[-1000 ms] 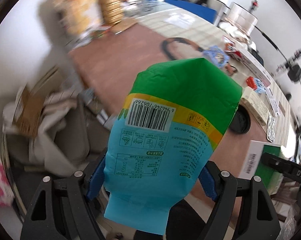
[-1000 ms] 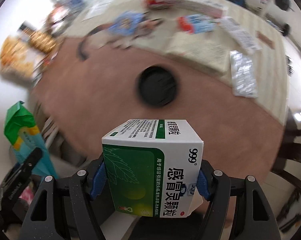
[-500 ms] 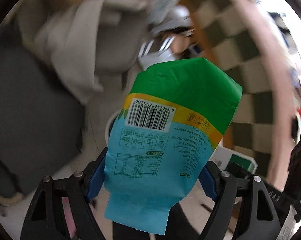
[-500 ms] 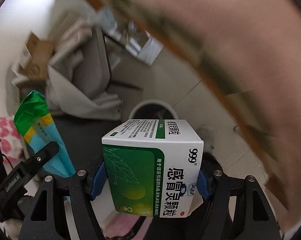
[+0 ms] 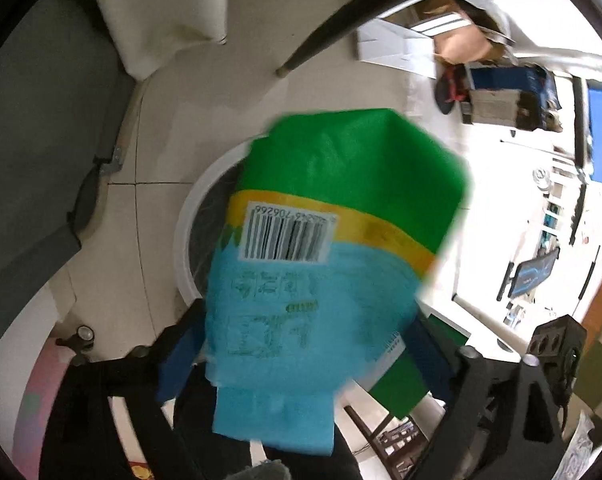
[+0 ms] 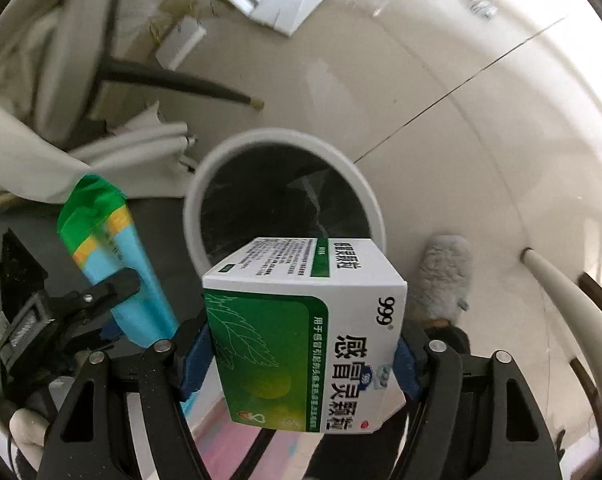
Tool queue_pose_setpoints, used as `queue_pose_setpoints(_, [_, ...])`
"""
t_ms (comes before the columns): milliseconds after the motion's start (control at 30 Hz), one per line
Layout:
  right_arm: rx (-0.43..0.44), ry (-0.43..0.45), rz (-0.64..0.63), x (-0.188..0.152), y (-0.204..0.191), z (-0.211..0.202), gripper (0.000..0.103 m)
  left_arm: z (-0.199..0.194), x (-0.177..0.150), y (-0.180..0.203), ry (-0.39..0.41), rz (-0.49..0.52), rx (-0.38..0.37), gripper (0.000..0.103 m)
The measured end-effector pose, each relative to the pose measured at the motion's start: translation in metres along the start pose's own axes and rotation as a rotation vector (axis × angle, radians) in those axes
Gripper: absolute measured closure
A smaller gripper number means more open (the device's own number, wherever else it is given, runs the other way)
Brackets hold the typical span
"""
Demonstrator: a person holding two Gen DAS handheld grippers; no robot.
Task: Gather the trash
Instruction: 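Carry bag and box to the white bin and release both into it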
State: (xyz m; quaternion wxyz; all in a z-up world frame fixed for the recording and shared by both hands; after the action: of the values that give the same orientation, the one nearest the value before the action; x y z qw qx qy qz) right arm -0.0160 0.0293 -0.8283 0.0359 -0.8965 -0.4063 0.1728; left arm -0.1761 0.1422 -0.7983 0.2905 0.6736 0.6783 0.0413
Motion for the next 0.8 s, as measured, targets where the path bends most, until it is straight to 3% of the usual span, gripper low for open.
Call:
queue_pose_setpoints(67, [0.007,-0.015,-0.018,0.005,0.003,0.017,0.001,0.005,0.001,-0.012,0.021,0.003,0.025,0.005])
queue_pose_setpoints(233, [-0.074,-0.011,-0.107,-0.001,0.005,0.033,0.0,-0.003,-0.009,-0.028,0.063,0.056,0.165,0.005])
queue_pose_setpoints(400, [-0.274,0.068,-0.217,-0.009,-0.002,0.012,0.0,-0.034,-0.025,-0.025,0.18,0.142,0.35,0.005])
queue_pose_setpoints(500, [-0.335,0.091,-0.249,-0.007,-0.019,-0.001,0.0,-0.05,-0.033,-0.023,0.226,0.185,0.44,0.005])
queue_pose_setpoints(600, [-0.37,0.112,-0.275,-0.01,-0.022,-0.02,0.0,-0.067,-0.047,-0.017,0.234,0.201,0.471,0.005])
queue_pose_setpoints(800, [-0.379,0.142,-0.296,-0.025,-0.039,-0.071,0.0,-0.104,-0.075,0.009,0.25,0.204,0.465,0.005])
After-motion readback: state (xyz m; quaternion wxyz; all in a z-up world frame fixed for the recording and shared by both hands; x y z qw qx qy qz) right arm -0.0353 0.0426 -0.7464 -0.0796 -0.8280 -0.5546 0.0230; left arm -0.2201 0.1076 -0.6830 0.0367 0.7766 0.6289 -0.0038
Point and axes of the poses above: each gripper's, at about its wrist camera, not at the fingertips, and z roughly the way its jaws point, y to its right, x to its top, the point moved 5 cm from there along z, roughly the way its jaws point, and after that the axes turned 6 degrees about -x, right-handed, at the moved point
